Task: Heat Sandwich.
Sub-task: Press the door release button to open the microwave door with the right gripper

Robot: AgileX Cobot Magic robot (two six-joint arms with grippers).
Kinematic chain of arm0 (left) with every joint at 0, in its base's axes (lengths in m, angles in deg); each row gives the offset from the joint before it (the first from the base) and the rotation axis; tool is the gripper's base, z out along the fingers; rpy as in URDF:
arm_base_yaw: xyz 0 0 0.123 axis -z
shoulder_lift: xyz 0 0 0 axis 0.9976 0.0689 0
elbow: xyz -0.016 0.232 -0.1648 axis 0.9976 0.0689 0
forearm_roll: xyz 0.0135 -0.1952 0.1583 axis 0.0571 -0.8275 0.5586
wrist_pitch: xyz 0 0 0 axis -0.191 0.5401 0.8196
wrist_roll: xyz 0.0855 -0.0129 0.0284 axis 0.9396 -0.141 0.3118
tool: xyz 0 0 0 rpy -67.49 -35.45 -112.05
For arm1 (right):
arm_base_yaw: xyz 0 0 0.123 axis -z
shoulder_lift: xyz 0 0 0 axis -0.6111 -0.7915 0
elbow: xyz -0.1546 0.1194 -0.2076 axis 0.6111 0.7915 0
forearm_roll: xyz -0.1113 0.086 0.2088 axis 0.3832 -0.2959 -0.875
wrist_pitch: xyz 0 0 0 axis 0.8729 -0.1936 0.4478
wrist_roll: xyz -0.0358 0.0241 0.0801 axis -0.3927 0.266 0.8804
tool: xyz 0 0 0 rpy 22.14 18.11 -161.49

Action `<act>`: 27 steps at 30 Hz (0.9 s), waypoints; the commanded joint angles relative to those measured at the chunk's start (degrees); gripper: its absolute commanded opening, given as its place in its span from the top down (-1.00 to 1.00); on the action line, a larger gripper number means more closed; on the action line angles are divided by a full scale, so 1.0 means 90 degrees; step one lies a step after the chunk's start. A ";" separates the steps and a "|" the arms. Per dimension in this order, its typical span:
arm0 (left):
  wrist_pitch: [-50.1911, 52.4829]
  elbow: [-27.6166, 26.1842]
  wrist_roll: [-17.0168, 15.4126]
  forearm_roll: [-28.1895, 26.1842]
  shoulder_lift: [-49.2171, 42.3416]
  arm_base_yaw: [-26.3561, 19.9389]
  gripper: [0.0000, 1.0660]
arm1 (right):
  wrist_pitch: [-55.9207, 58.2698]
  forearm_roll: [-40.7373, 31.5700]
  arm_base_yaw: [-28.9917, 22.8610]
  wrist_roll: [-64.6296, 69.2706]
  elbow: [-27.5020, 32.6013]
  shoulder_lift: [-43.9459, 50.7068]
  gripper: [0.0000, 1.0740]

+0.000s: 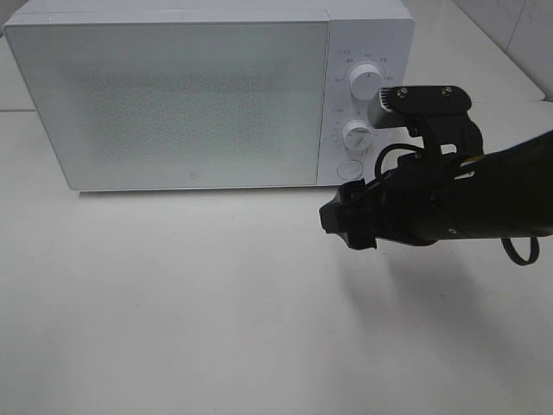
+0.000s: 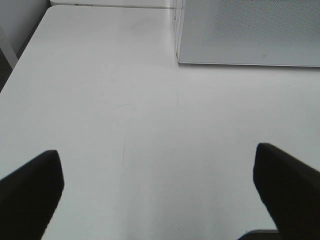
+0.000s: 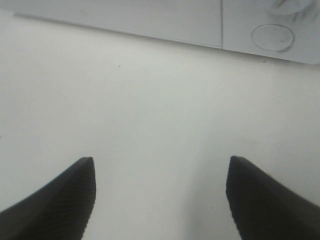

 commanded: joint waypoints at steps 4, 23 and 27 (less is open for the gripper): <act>0.0051 0.0013 -0.0019 -0.0013 -0.0172 0.0000 -0.84 | 0.1439 0.0732 0.0045 -0.0471 0.0006 0.0719 -0.33; 0.0051 0.0013 -0.0019 -0.0013 -0.0172 0.0000 -0.84 | 0.5507 0.2553 0.0045 0.0840 -0.0185 0.3820 -0.33; 0.0051 0.0013 -0.0019 -0.0013 -0.0172 0.0000 -0.84 | 0.6010 0.2559 0.0045 0.0853 -0.0376 0.4495 -0.33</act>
